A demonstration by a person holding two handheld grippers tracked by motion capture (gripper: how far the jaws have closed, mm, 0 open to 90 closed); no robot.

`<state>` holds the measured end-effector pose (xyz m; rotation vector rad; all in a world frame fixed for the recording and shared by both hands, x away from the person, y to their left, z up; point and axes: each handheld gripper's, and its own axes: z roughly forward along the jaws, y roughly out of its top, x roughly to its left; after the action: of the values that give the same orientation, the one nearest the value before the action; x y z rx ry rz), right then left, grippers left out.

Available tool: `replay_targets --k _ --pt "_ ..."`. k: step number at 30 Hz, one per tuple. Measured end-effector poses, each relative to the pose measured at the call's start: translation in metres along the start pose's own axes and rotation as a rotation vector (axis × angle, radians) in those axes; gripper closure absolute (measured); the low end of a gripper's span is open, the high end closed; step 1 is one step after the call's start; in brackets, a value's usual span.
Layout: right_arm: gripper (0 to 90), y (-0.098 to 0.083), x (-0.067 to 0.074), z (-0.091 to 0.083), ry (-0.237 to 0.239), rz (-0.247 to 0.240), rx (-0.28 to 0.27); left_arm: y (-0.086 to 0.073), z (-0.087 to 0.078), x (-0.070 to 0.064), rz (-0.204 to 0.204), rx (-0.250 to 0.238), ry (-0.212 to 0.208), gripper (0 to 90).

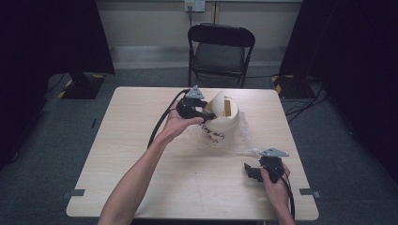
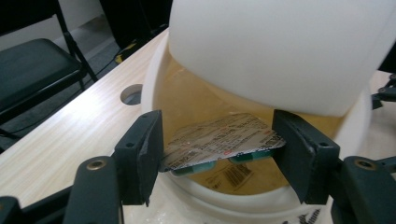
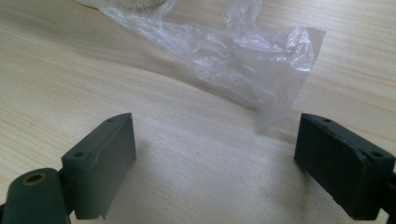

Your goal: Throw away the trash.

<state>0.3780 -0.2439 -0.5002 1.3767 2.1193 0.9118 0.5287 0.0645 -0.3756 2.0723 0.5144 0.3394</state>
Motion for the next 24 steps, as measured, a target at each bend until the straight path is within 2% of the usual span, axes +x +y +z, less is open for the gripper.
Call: replay_targets --k 2,3,5,11,14,19,20,21,24 --pt "11.4 0.0 0.0 0.0 0.0 0.0 0.0 0.0 0.0 0.001 0.009 -0.001 0.007 31.0" --pt "11.4 0.0 0.0 0.0 0.0 0.0 0.0 -0.002 0.001 0.002 -0.013 -0.009 0.004 28.2" --pt "11.4 0.0 0.0 0.0 0.0 0.0 0.0 -0.002 0.001 0.002 -0.016 -0.012 0.006 25.9" --pt "11.4 0.0 0.0 0.0 0.0 0.0 0.0 -0.003 -0.005 0.005 -0.022 -0.025 0.007 23.1" --pt "11.4 0.0 0.0 0.0 -0.001 0.0 -0.001 -0.004 -0.009 0.007 -0.045 -0.038 -0.001 22.6" --pt "11.4 0.0 0.0 0.0 0.0 0.0 0.0 -0.011 -0.025 0.016 -0.099 -0.055 0.013 22.1" --pt "11.4 0.0 0.0 0.0 0.0 0.0 0.0 -0.011 -0.025 0.016 -0.099 -0.055 0.013 21.6" --pt "11.4 0.0 0.0 0.0 0.0 0.001 0.0 -0.014 -0.032 0.019 -0.122 -0.07 0.011 21.1" --pt "11.4 0.0 0.0 0.0 0.0 0.001 0.0 -0.017 -0.039 0.022 -0.143 -0.075 0.015 18.5"
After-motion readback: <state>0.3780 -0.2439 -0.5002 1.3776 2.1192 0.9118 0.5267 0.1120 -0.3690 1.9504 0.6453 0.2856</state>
